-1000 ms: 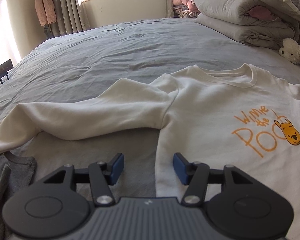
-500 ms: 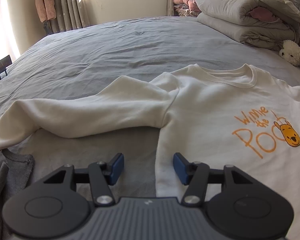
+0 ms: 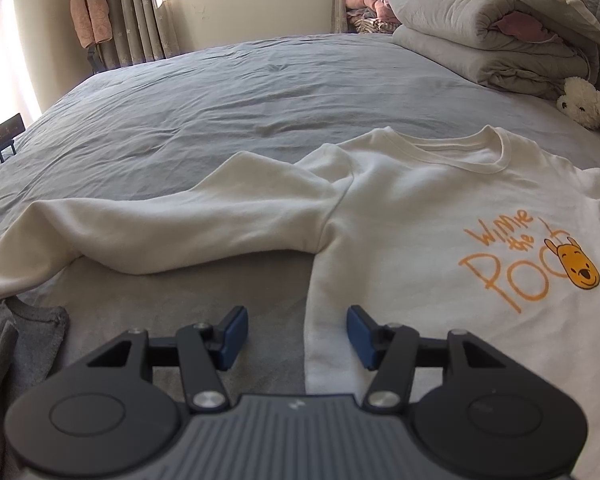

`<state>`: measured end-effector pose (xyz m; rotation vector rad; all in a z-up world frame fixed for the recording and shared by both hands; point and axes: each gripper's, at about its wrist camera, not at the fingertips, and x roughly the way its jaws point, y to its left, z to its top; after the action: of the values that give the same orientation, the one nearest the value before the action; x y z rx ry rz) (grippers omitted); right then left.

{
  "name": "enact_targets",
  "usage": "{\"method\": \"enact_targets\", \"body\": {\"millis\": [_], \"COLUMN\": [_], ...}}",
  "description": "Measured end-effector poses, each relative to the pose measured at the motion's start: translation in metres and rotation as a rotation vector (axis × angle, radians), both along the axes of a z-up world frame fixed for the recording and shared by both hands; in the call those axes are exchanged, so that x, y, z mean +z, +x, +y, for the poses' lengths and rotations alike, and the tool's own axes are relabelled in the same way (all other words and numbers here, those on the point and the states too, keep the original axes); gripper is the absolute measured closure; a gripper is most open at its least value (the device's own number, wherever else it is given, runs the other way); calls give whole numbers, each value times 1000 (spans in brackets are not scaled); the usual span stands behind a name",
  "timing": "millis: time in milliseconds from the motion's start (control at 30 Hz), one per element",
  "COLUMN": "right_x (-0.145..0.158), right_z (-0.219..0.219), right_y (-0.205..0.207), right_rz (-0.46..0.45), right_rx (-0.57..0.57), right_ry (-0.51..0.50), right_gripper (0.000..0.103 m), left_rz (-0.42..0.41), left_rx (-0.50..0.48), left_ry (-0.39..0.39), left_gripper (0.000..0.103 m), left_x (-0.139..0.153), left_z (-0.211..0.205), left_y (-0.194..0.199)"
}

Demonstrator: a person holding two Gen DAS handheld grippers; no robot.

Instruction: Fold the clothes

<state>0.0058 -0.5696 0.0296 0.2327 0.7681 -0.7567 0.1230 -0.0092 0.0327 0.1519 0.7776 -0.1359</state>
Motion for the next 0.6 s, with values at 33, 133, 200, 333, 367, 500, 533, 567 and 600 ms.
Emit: {"method": "enact_targets", "body": {"millis": [33, 133, 200, 333, 367, 500, 533, 567, 600], "right_x": [2, 17, 27, 44, 37, -3, -14, -20, -17], "right_z": [2, 6, 9, 15, 15, 23, 26, 29, 30], "right_y": [-1, -1, 0, 5, 14, 36, 41, 43, 41], "right_rz": [2, -26, -49, -74, -44, 124, 174, 204, 203], "right_rx": [-7, -28, -42, -63, -57, 4, 24, 39, 42], "right_ry": [-28, -124, -189, -318, -343, -474, -515, -542, -536], "right_gripper": [103, 102, 102, 102, 102, 102, 102, 102, 101], "left_rz": [1, 2, 0, -4, -4, -3, -2, -1, -1], "left_rx": [1, 5, 7, 6, 5, 1, 1, 1, 1], "left_ry": [-3, -7, -8, -3, -3, -1, -2, -3, -2], "left_gripper": [47, 47, 47, 47, 47, 47, 47, 47, 47], "left_x": [0, 0, -1, -1, -1, -1, -1, -1, -2], "left_z": [0, 0, 0, -1, -1, 0, 0, 0, 0], "left_y": [0, 0, 0, 0, 0, 1, 1, 1, 1]}}
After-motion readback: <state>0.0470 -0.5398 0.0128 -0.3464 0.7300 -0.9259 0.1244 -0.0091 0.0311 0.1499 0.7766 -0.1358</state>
